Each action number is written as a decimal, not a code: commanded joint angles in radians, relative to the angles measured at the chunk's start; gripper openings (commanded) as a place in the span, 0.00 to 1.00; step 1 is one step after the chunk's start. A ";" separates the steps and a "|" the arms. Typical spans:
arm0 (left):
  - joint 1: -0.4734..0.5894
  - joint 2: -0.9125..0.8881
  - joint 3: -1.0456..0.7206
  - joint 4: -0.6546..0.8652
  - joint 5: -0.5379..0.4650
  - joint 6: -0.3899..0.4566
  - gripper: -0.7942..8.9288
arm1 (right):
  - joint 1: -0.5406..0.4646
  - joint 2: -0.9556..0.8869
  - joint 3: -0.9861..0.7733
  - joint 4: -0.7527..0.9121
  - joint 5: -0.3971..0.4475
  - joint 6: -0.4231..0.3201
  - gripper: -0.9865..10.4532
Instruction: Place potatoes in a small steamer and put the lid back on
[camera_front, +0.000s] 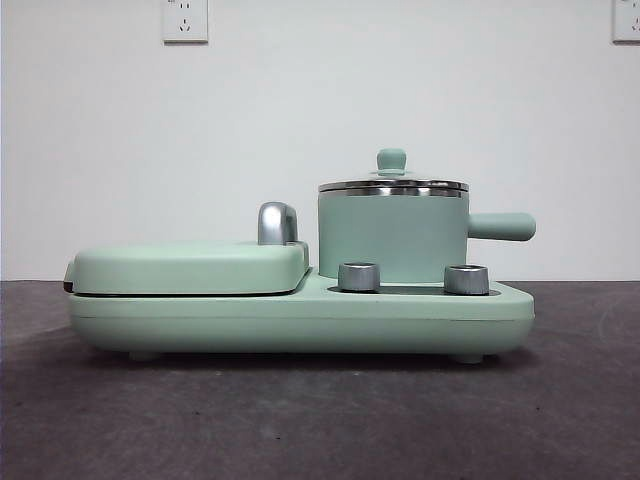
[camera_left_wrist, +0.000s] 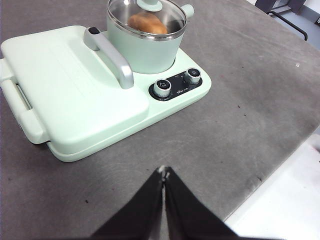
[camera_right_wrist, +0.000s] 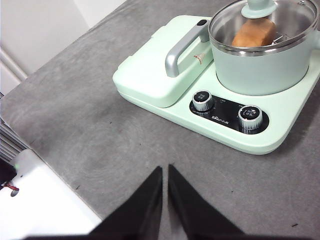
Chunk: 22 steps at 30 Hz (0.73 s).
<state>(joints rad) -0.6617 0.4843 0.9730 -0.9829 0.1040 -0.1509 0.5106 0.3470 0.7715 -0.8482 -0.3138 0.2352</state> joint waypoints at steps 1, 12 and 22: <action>-0.007 0.005 0.006 0.011 0.002 -0.008 0.09 | 0.006 0.002 0.003 0.010 0.000 -0.008 0.10; 0.156 -0.079 -0.148 0.180 -0.004 0.012 0.09 | 0.006 0.002 0.003 0.010 0.001 -0.008 0.10; 0.507 -0.312 -0.659 0.626 -0.004 0.094 0.09 | 0.006 0.002 0.003 0.010 0.000 -0.008 0.10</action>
<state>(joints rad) -0.1631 0.1806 0.3450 -0.3820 0.1020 -0.0776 0.5106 0.3473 0.7712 -0.8482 -0.3138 0.2352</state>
